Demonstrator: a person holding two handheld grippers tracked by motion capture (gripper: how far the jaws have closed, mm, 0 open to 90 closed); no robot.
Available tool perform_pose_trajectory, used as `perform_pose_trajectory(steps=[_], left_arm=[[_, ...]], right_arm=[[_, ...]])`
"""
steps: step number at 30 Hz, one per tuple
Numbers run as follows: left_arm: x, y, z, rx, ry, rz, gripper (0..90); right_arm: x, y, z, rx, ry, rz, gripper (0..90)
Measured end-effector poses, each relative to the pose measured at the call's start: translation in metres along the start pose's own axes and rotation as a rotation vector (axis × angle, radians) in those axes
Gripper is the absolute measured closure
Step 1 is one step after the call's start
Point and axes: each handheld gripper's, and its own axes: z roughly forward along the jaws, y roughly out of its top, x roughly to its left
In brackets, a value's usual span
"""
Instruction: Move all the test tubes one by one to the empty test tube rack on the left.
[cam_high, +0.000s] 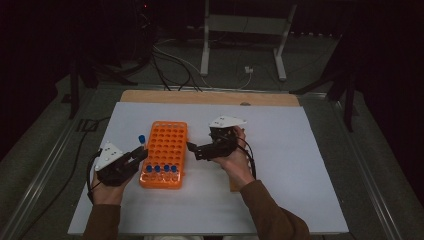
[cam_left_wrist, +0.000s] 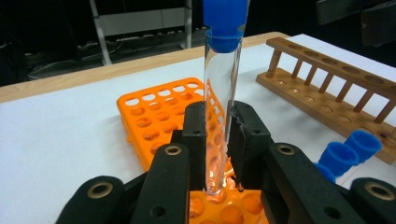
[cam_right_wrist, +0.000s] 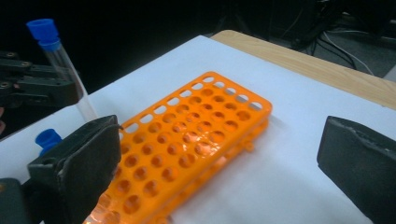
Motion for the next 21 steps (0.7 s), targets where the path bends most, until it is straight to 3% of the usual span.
perform_pose_trajectory(steps=[21], left_arm=[[0.002,-0.022,-0.007,0.035,-0.013,-0.027,78.4]], right_arm=[[-0.021,-0.015,-0.020,-0.019,-0.030,0.025,0.0]])
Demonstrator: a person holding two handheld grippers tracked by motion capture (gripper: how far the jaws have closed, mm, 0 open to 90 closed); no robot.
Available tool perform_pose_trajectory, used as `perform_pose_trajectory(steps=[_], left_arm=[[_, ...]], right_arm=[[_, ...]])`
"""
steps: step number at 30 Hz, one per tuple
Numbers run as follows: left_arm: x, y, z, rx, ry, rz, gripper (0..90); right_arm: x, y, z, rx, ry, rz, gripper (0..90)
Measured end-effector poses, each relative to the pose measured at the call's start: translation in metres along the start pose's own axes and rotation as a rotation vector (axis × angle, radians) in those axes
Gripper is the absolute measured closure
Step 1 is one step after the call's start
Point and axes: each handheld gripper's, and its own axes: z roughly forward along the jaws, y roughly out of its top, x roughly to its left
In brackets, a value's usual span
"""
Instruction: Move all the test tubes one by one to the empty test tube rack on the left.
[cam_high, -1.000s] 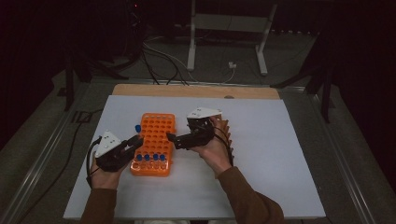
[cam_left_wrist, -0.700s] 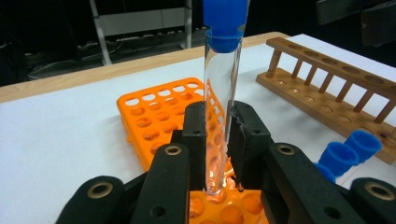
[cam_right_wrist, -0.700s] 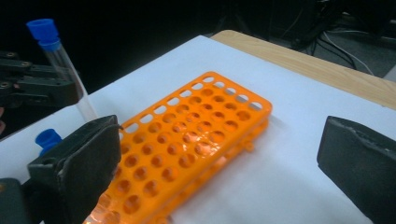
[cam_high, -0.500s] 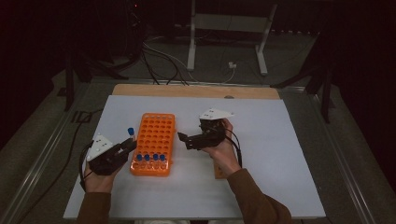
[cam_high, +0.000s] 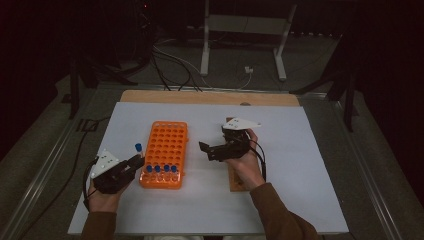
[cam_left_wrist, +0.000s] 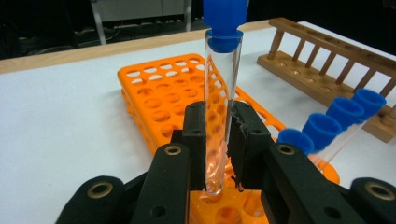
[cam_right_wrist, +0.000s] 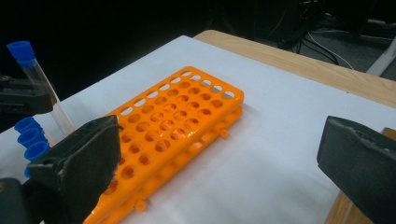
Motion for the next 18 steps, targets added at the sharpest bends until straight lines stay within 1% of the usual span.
perform_pose_trajectory(steps=[6,18], left_arm=[[-0.002,-0.004,-0.001,0.006,-0.011,-0.006,78.4],[-0.004,-0.013,-0.005,0.020,-0.025,0.000,78.4]], right_arm=[[-0.002,-0.002,-0.003,-0.003,-0.003,0.001,0.0],[-0.008,-0.007,-0.010,-0.009,-0.009,0.011,0.0]])
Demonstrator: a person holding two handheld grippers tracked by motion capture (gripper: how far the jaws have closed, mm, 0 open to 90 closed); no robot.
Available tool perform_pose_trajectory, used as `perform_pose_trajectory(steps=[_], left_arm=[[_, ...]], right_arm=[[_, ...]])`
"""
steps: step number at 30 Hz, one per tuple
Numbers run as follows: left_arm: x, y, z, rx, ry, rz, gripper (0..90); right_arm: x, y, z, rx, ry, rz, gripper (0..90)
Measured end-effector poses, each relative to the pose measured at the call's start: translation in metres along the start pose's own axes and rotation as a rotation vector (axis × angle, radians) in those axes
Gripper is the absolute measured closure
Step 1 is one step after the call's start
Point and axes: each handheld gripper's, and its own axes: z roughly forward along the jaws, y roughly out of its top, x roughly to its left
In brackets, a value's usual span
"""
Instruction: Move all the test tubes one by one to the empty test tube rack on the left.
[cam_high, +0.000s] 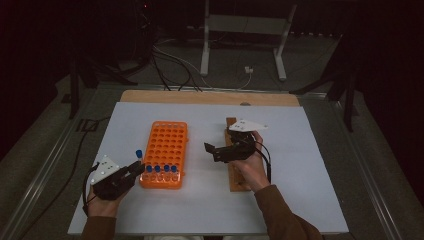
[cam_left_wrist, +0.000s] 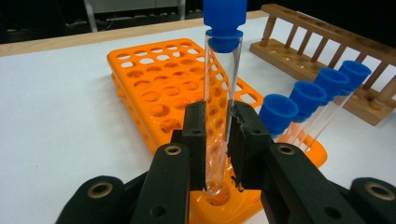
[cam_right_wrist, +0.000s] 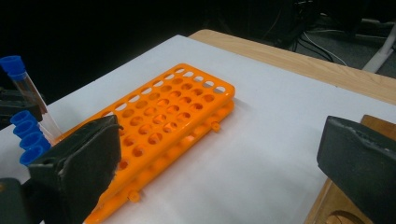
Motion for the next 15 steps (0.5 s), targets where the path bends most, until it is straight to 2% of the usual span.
perform_pose_trajectory(steps=[15], left_arm=[[-0.002,-0.007,0.002,0.023,-0.010,0.019,78.4]], right_arm=[[-0.011,-0.008,-0.010,-0.007,-0.018,0.016,0.0]])
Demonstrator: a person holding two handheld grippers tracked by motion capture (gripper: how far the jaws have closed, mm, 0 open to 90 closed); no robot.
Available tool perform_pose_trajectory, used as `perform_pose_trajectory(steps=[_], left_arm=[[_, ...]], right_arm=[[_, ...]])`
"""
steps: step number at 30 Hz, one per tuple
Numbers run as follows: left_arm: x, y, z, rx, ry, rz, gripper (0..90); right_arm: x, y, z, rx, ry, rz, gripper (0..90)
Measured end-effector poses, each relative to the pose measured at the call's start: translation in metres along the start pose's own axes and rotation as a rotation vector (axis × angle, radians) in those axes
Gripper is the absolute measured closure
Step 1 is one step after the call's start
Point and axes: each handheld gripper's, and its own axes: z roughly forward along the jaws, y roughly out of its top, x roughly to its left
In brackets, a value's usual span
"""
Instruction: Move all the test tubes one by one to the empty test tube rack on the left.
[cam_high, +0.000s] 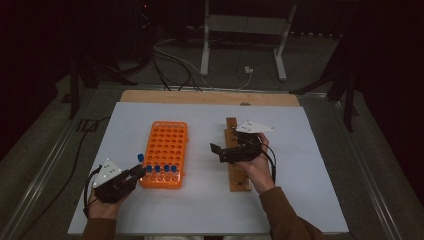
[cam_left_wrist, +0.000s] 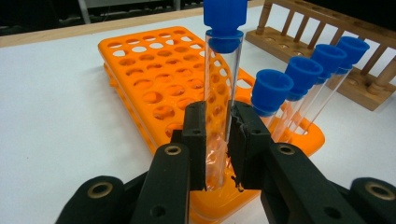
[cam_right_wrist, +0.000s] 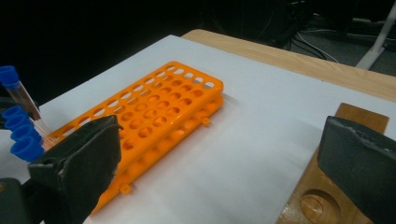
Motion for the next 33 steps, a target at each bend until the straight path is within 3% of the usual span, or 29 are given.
perform_pose_trajectory(steps=[14,33], left_arm=[[-0.001,-0.005,-0.001,0.015,0.000,0.005,78.3],[-0.007,-0.009,0.003,0.110,0.029,0.070,78.3]], right_arm=[[-0.009,-0.008,-0.009,-0.005,-0.014,0.015,0.0],[-0.013,-0.014,-0.013,-0.006,-0.014,0.017,0.0]])
